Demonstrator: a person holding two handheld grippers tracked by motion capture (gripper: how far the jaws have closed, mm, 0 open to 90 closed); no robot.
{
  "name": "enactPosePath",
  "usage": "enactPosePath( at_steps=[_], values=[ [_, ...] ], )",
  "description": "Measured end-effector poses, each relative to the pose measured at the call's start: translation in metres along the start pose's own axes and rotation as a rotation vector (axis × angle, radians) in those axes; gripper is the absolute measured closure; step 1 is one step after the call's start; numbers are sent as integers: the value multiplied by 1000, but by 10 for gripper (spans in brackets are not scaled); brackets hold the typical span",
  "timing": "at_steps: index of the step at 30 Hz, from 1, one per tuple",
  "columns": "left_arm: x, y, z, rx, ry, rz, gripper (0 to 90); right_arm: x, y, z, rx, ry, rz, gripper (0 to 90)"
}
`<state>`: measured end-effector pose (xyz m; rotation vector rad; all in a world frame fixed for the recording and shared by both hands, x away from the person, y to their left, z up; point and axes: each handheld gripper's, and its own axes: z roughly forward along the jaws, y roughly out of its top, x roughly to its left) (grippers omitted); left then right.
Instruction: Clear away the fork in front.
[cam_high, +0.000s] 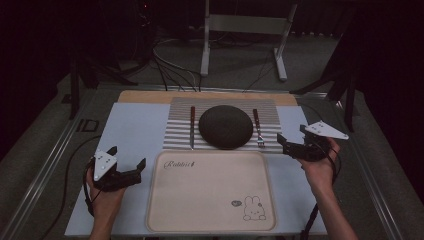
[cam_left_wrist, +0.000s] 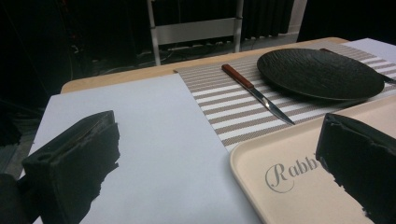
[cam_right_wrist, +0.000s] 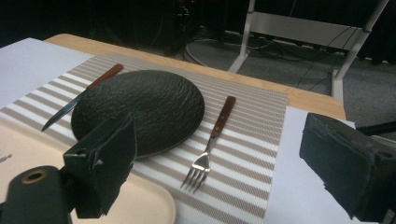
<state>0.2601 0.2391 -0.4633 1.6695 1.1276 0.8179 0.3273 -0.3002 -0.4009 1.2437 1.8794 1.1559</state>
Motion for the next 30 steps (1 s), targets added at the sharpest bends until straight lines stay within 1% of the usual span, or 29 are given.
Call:
enactPosePath(
  at_steps=[4, 6, 9, 10, 11, 12, 14, 20, 27, 30],
  values=[
    [1, 0, 0, 3, 5, -2, 1, -1, 6, 7, 7, -3, -6, 111],
    [1, -1, 1, 3, 7, -6, 1, -2, 13, 13, 12, -14, -17, 110],
    [1, -1, 1, 5, 7, -5, 1, -2, 16, 15, 12, -16, -18, 111],
    [1, -1, 1, 6, 8, -5, 1, -5, 22, 22, 20, -25, -15, 110],
    [1, -1, 1, 7, 8, -5, 1, -5, 22, 22, 20, -25, -15, 110],
    [1, -1, 1, 7, 8, -5, 1, -7, 26, 27, 22, -30, -11, 111],
    [2, -1, 1, 8, 8, -4, 1, -8, 27, 29, 22, -30, -9, 110],
    [2, -1, 3, 14, 9, -4, 1, -13, 37, 45, 32, -48, 3, 110],
    [2, -2, 3, 18, 13, -1, 1, -14, 44, 64, 58, -55, 16, 111],
    [2, -2, 3, 17, 13, -1, 1, -13, 48, 72, 75, -61, 12, 111]
  ],
)
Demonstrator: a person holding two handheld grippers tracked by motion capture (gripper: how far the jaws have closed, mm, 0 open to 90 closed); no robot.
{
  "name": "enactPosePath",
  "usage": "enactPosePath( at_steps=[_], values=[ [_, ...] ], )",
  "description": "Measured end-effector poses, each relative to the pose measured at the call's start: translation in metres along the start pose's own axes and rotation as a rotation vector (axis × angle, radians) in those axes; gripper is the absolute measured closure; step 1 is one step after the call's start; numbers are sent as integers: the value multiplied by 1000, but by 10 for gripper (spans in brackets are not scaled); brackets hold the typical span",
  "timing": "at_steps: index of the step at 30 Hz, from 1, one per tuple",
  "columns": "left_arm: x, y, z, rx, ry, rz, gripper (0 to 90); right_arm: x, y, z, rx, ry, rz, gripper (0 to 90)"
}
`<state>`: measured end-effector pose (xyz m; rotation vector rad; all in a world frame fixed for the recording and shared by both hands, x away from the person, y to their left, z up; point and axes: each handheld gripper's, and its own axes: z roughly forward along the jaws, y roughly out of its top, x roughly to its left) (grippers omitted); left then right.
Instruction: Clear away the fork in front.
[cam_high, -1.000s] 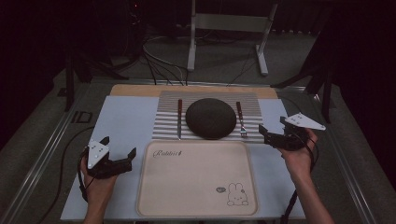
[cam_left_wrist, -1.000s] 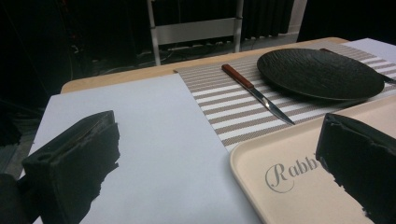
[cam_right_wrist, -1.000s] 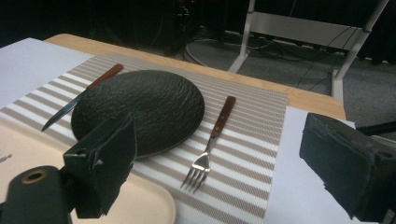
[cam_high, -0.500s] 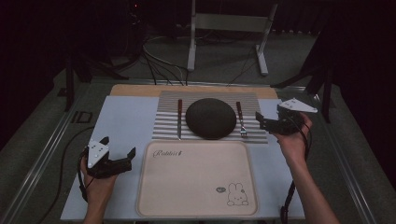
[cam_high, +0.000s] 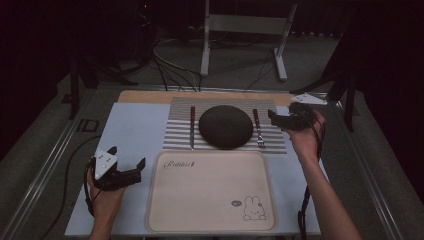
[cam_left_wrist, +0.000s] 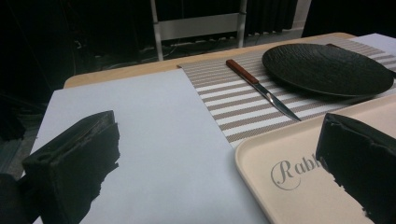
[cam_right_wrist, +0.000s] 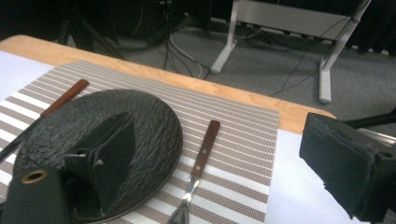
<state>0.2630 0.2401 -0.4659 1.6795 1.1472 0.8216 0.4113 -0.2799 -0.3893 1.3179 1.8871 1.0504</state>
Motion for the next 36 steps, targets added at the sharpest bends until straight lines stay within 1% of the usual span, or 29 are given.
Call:
enactPosePath(
  at_steps=[5, 8, 11, 13, 22, 28, 32, 36],
  values=[
    [1, 0, 0, -1, 0, -2, 1, 1, 8, 11, 12, 4, 6, 111],
    [1, 0, 0, -2, 0, -2, 1, 2, 13, 19, 28, -6, 1, 111],
    [1, 0, 0, -3, 0, -1, 1, 1, 15, 27, 37, -10, 12, 111],
    [1, 0, 0, -2, -1, 1, 1, 0, 16, 34, 59, -15, 19, 111],
    [1, 0, 0, -5, -2, 0, 1, 1, 13, 65, 123, -28, 50, 111],
    [1, 0, 0, -5, -1, 1, 1, 2, 7, 85, 183, -49, 50, 115],
    [1, 0, -1, -10, -2, -2, 1, 0, 3, 95, 216, -63, 67, 116],
    [1, 0, -1, -8, -2, -3, 1, -1, 0, 102, 243, -75, 71, 118]
  ],
)
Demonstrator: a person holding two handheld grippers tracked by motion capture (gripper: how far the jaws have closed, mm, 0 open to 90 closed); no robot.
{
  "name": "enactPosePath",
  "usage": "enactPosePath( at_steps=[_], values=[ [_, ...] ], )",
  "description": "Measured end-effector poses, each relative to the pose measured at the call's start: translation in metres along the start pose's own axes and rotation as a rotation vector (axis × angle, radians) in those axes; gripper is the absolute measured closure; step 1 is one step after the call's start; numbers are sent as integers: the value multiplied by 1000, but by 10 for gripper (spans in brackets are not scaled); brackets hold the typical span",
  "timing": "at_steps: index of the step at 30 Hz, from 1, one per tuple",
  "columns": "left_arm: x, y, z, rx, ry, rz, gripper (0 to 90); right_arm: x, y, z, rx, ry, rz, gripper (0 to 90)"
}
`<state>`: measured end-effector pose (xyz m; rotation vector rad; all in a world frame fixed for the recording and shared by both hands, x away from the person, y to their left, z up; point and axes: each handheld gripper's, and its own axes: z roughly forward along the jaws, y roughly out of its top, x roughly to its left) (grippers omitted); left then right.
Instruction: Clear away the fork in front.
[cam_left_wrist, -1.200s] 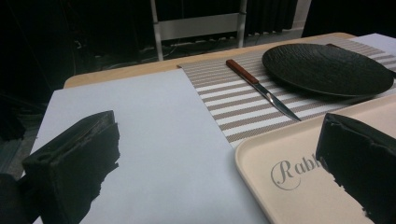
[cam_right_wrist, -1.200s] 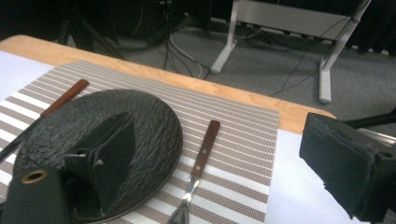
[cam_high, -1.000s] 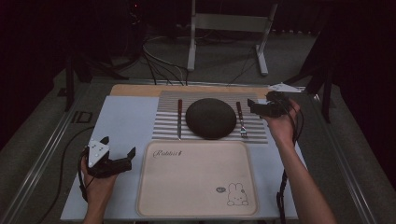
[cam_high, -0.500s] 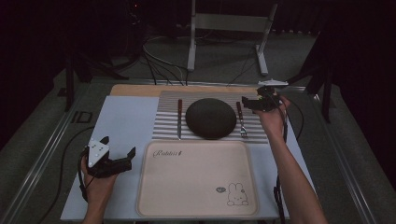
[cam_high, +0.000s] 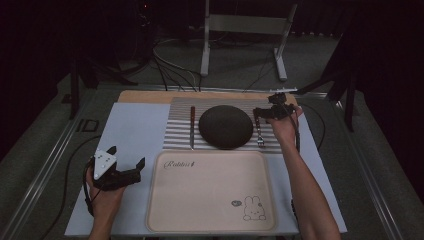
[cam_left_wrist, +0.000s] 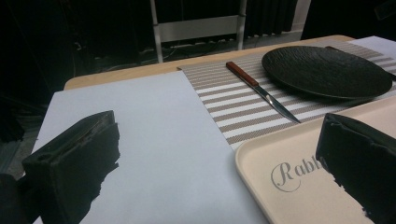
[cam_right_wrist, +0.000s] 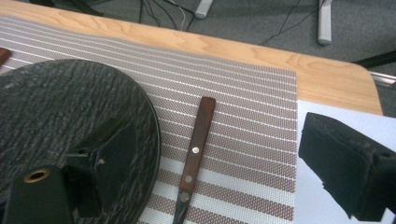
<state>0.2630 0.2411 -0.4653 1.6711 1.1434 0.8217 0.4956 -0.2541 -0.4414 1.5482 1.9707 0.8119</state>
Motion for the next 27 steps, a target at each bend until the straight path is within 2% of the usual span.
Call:
enactPosePath(
  at_steps=[4, 15, 18, 27],
  values=[
    [0, 0, -1, -2, 1, 0, 1, -1, -1, 5, 11, -3, 5, 118],
    [0, -1, -1, -2, 0, -7, 1, 3, -10, 29, 97, -22, 8, 155],
    [1, -1, -1, -2, -1, -9, 1, 4, -14, 34, 117, -37, -3, 187],
    [1, -1, -1, -5, -4, -10, 1, 10, -20, 47, 169, -22, 4, 365]
  ],
)
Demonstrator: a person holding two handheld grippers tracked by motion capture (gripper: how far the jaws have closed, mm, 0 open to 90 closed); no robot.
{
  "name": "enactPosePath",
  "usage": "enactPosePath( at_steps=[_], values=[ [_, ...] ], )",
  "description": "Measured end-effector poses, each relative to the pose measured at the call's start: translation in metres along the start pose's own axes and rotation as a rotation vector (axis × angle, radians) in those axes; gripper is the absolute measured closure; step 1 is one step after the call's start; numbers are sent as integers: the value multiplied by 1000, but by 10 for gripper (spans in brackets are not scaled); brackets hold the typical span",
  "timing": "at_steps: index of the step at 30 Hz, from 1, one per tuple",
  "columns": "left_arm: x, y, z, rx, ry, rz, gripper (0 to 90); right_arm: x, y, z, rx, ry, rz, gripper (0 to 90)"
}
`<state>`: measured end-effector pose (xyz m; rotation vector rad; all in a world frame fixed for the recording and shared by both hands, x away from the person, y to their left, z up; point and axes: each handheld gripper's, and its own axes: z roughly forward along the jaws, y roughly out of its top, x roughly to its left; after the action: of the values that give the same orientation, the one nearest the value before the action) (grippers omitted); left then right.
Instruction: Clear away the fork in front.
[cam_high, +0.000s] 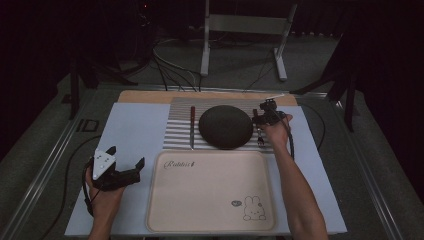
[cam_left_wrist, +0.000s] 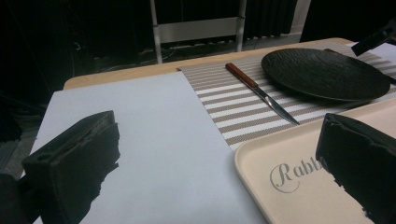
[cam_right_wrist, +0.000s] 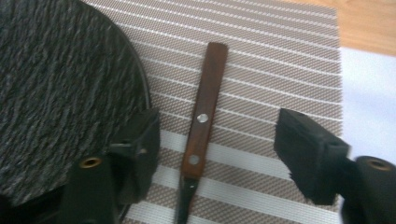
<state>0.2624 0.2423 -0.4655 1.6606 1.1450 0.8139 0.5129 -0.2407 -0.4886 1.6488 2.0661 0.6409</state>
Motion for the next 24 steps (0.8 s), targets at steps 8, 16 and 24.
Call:
enactPosePath(
  at_steps=[8, 16, 24],
  values=[
    [0, 0, 0, -1, 0, -1, 1, 5, -5, 11, 86, 8, -31, 674],
    [-1, 0, 1, 4, -3, 9, 1, 4, -10, 5, 170, 16, -58, 776],
    [-2, 0, 2, 7, -3, 12, 1, -6, -10, 2, 246, 57, -50, 748]
  ],
)
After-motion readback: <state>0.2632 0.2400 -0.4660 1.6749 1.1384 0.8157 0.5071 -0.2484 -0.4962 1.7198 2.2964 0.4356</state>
